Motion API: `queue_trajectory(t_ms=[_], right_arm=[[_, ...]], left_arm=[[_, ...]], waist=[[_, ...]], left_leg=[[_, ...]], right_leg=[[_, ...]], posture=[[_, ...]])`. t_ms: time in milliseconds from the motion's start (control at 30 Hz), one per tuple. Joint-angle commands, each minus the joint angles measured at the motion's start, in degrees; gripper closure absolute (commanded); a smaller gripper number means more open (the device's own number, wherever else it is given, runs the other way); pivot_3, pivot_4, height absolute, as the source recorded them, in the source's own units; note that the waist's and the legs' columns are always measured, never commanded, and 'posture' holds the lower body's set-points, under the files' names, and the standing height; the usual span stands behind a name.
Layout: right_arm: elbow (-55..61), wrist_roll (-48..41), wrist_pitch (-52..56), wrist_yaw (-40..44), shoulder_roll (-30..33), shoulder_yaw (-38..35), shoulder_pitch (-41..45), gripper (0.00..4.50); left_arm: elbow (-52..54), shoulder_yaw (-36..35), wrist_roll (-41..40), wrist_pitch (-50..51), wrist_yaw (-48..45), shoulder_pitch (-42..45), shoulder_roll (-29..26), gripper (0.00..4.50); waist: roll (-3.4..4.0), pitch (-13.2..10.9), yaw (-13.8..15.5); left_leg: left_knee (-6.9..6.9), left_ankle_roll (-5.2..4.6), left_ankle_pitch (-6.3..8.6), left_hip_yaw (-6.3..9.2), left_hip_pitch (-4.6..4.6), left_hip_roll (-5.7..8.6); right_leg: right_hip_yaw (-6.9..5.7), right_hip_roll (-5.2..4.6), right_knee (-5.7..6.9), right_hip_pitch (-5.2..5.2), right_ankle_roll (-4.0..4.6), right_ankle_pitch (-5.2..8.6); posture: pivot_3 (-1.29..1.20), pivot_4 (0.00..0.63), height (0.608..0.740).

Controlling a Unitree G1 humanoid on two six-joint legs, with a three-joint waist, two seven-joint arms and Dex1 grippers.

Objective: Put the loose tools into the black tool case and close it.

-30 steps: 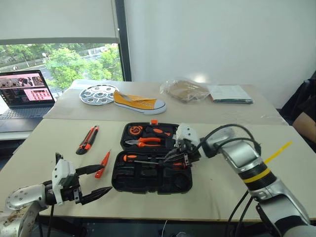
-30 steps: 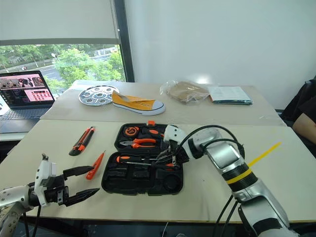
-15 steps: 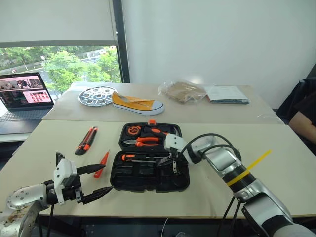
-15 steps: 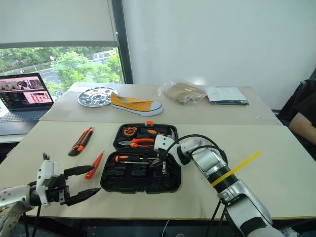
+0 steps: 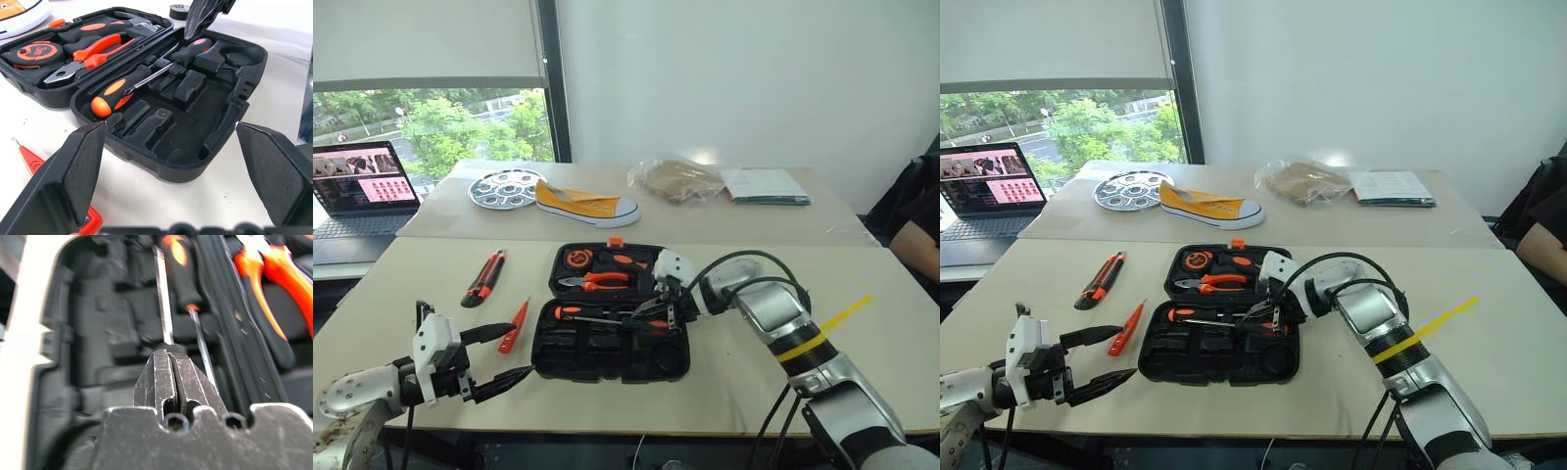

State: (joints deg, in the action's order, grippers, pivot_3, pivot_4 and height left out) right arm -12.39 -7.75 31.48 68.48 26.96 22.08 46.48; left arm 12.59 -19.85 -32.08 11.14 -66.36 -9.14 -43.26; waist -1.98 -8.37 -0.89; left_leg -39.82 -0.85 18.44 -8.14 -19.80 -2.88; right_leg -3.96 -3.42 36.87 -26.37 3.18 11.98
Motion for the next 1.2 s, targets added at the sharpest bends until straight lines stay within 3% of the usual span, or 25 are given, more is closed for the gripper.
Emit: queue_trajectory(t_ms=[33, 500, 733, 833, 967, 1100, 1200], right_arm=[[-1.01, 1.94, -2.45, -0.67, -1.17, 1.22, 0.94, 4.47], [-0.60, 8.74, -5.04, -1.43, -3.74, 6.45, -1.80, 4.47], [4.15, -0.93, -18.03, -1.04, -4.69, -6.12, -5.66, 4.47], [9.93, -8.70, -16.55, 1.66, -1.50, -13.34, -10.94, 3.71], [14.34, -13.39, -25.36, 0.94, 1.97, -23.67, -22.12, 2.32], [13.59, -16.03, -34.63, 2.48, 3.16, -30.30, -30.87, 1.01], [13.74, -18.18, -34.47, 1.64, 4.19, -33.14, -34.82, 0.02]], left_arm=[[0.00, -0.24, -0.56, -0.48, -0.03, 0.96, -0.15, 0.00], [-6.37, -1.62, 1.38, -6.25, -1.65, -1.16, 0.66, 0.00], [-14.92, -6.38, 1.71, -13.32, -0.89, -3.63, 2.86, 0.00], [-19.67, -11.56, 0.68, -13.48, 2.10, -6.26, 3.79, 0.00], [-24.66, -19.27, -0.36, -14.18, 7.59, -10.39, 6.21, 0.00], [-24.19, -22.06, -0.77, -12.76, 11.05, -12.68, 7.64, 0.00], [-20.78, -21.77, -1.77, -8.90, 13.64, -12.94, 7.87, 0.00]], waist=[[0.00, 0.00, -0.03], [-0.01, 0.02, -0.78], [-0.01, 0.01, -1.33], [-0.01, 0.00, -1.02], [-0.04, 0.02, -0.12], [-0.06, 0.02, 0.46], [-0.06, 0.02, 0.70]], left_leg=[[0.00, 0.00, 0.00, 0.00, -0.02, -0.01], [0.05, 0.06, -0.02, -0.04, 0.23, -0.06], [0.11, 0.09, -0.01, -0.08, 0.32, -0.07], [0.09, 0.07, -0.01, -0.03, 0.08, -0.07], [0.08, -0.15, 0.18, -0.01, 0.04, -0.06], [0.06, -0.29, 0.32, -0.01, 0.04, 0.01], [0.04, -0.36, 0.35, -0.03, 0.07, 0.05]], right_leg=[[-0.01, 0.00, -0.03, -0.01, 0.00, 0.00], [0.03, -0.01, 0.06, 0.07, 0.00, 0.01], [0.04, -0.01, 0.07, 0.09, 0.02, 0.02], [0.02, -0.05, 0.00, -0.01, 0.02, 0.02], [-0.08, -0.14, -0.20, 0.05, -0.09, 0.07], [-0.12, -0.25, -0.27, 0.11, -0.21, 0.14], [-0.08, -0.24, -0.21, 0.14, -0.23, 0.13]], posture=[[0.00, 0.150, 0.740], [0.00, 0.150, 0.740], [0.00, 0.150, 0.740], [0.00, 0.150, 0.740], [0.00, 0.150, 0.740], [0.00, 0.150, 0.740], [0.00, 0.150, 0.740]])
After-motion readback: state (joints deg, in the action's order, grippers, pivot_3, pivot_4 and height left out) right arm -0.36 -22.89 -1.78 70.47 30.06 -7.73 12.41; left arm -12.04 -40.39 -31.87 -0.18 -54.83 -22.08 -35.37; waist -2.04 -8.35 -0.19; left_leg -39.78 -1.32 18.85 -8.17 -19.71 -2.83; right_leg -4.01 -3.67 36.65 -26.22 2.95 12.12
